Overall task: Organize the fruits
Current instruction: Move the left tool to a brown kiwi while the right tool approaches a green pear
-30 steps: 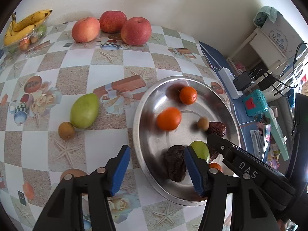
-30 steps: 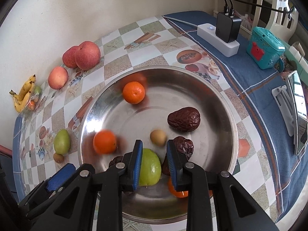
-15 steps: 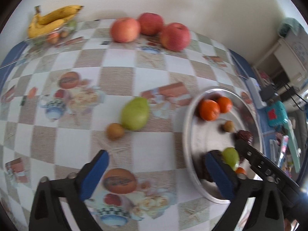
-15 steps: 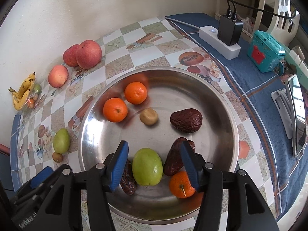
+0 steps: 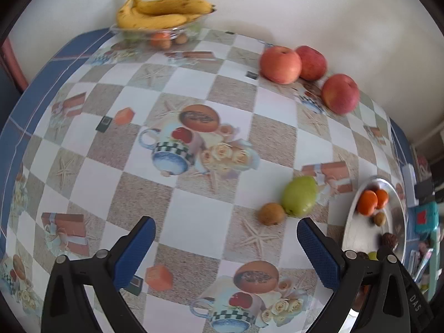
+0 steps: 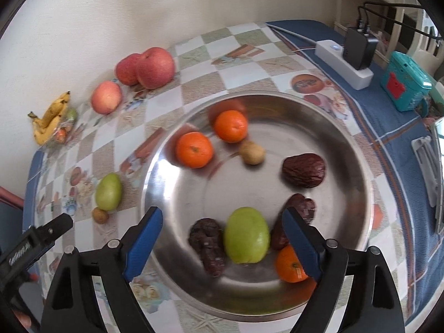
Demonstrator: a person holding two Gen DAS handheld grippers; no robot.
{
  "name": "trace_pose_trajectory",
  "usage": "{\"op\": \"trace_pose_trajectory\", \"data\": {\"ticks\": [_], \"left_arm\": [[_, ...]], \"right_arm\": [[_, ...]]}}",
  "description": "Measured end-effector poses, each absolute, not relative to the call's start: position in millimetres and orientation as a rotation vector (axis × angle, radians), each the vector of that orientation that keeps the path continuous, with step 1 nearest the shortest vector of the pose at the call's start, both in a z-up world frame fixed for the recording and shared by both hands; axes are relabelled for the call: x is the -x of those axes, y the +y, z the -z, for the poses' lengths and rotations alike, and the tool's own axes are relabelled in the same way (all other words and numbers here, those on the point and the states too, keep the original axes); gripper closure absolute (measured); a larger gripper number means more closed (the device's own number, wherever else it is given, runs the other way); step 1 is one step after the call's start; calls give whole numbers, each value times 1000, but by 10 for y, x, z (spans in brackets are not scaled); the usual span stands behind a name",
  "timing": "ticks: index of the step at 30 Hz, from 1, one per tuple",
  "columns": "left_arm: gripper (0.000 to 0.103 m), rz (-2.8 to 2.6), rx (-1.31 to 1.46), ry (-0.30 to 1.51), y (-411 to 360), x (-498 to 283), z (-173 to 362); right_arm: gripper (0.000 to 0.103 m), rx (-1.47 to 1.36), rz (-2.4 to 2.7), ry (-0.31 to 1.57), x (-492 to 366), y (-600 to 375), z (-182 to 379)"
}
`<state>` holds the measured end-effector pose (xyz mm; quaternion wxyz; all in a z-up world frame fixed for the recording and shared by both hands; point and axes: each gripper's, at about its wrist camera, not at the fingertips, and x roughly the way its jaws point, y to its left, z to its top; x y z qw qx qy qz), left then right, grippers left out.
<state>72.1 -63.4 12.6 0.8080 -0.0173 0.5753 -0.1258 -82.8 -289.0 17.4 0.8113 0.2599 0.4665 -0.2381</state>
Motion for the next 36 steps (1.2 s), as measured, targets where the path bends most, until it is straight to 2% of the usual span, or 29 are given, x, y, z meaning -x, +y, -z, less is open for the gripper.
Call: {"op": "trace_pose_trajectory", "data": {"ticks": [6, 8, 21, 27, 33, 35, 36], "left_arm": [[0, 260, 73, 1250, -540, -794, -62], [0, 270, 77, 1255, -547, -804, -26], [2, 365, 74, 1289, -707, -854, 260], [14, 468, 1, 1256, -982, -792, 250], [37, 521, -116, 1204, -1207, -737, 259], [50, 525, -130, 1208, -1228, -740, 285], [54, 527, -134, 1213, -1226, -741, 298]], "right_arm": [[14, -530, 486, 983, 756, -2772, -207], [5, -537, 471, 982, 731, -2743, -195], [5, -499, 431, 1031, 551, -2553, -102], [5, -505, 425, 1034, 531, -2541, -93], [5, -509, 427, 1031, 533, -2542, -91], [5, -507, 426, 1031, 533, -2542, -88], [5, -507, 426, 1030, 533, -2542, -88]]}}
